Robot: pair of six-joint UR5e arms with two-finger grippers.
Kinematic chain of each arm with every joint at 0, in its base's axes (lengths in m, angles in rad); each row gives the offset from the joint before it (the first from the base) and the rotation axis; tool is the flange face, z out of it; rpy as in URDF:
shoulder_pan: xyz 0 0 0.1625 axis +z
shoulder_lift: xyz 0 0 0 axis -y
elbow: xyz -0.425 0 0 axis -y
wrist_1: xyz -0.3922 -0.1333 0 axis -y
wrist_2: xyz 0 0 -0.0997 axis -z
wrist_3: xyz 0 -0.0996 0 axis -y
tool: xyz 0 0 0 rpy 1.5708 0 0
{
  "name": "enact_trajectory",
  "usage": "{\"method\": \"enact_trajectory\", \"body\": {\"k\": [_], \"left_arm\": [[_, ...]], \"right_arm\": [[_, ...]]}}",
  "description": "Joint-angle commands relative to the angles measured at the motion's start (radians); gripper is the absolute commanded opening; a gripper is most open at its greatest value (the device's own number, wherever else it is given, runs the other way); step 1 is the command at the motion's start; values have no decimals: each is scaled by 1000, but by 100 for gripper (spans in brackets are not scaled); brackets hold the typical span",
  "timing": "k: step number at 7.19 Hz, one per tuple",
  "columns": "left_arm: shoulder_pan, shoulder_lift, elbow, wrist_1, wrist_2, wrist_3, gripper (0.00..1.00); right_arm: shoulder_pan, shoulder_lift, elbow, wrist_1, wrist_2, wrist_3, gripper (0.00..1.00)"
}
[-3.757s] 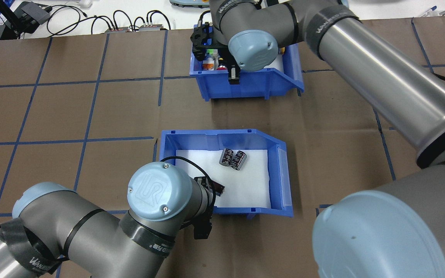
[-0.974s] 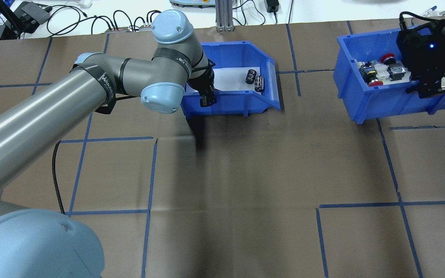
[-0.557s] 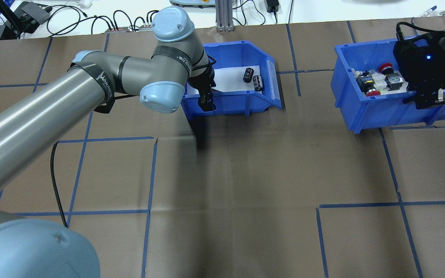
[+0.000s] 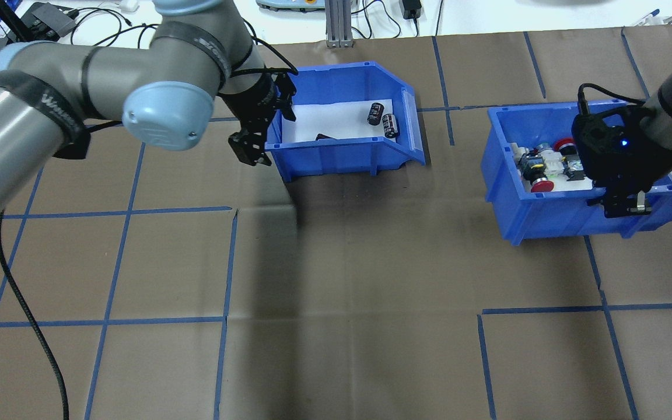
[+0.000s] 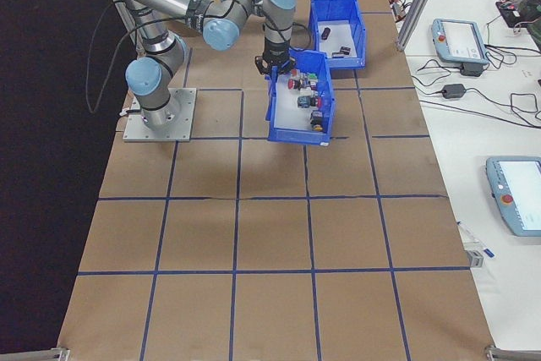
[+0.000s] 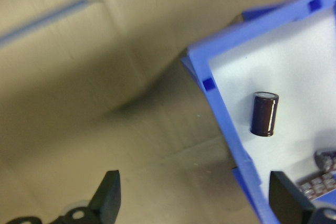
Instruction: Place battery box in front
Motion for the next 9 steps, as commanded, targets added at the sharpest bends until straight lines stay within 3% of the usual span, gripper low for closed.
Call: {"method": "enact_trajectory", "body": {"k": [1,4,5,6,7,9], "left_arm": [[77,90,3,-80,-1,533,99],[127,172,20,-191,2,1207,99],[144,180,53,-252,22,1277,99],[146,177,54,-257,145,1292,99],[145,183,40,-259,169,1280,99],[141,213,23,-279,167,1273,99]], "right_arm": [[102,-107,129,-9,4,137,3],[341,-152,207,-84,-1,380,3],[454,-148,214,-137,-5,459,3],[539,-142,216,-150,-8,537,3],[601,-132,216,-156,-8,600,3],[725,-88,216,-241,-5,706,3]]}}
